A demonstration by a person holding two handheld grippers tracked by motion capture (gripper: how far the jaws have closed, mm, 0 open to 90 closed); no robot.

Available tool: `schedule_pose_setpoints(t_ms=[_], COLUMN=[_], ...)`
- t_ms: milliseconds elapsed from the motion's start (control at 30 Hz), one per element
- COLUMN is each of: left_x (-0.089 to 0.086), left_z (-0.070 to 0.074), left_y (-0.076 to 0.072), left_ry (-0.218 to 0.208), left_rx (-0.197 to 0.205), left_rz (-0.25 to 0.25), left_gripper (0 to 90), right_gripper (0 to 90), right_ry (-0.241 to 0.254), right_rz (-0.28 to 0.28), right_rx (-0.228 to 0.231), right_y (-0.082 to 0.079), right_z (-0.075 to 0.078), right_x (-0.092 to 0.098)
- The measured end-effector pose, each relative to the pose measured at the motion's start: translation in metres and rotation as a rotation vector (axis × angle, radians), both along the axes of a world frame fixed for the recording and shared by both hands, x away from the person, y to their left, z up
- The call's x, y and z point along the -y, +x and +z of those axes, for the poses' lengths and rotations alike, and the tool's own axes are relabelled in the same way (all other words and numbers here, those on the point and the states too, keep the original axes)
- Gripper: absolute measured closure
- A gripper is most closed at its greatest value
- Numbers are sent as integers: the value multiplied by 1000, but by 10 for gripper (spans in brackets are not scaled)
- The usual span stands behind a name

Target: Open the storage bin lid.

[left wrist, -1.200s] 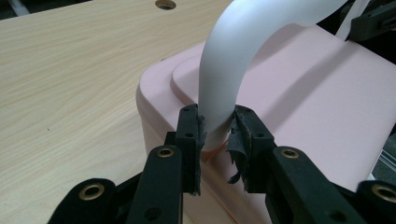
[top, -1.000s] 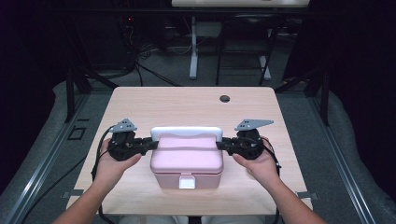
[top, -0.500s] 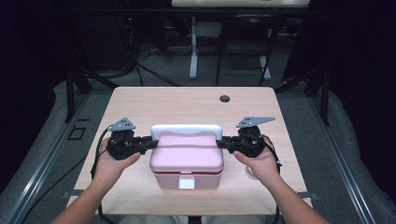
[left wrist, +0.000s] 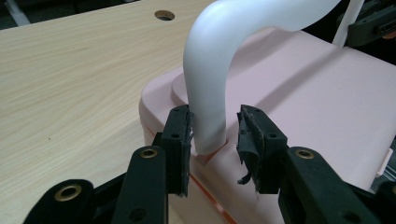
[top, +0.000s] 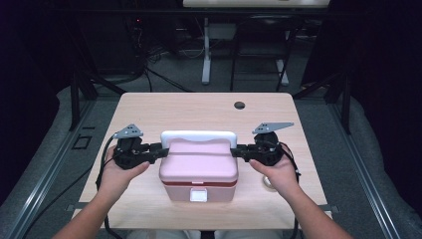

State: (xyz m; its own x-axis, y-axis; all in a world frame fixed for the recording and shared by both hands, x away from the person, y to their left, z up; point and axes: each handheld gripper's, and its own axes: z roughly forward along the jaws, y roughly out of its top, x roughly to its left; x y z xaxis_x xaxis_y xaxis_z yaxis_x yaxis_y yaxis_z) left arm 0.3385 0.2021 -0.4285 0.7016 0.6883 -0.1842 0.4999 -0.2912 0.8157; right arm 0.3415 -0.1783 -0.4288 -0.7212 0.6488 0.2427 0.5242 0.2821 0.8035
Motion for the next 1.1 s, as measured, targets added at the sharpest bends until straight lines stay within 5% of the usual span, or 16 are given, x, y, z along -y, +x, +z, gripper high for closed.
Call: schedule_pose_setpoints(t_ms=[733,1100], left_x=[-16,-31], left_z=[2,-7], left_y=[-12,-27], left_ry=[-5,9], left_rx=[11,4], left_rz=[4,1], left_gripper=[621,793], right_gripper=[752,752], right_ry=[-2,2], right_rz=[2,-1], right_rx=[-6,-6], right_y=[1,2], right_z=[3,5], right_x=[0,0])
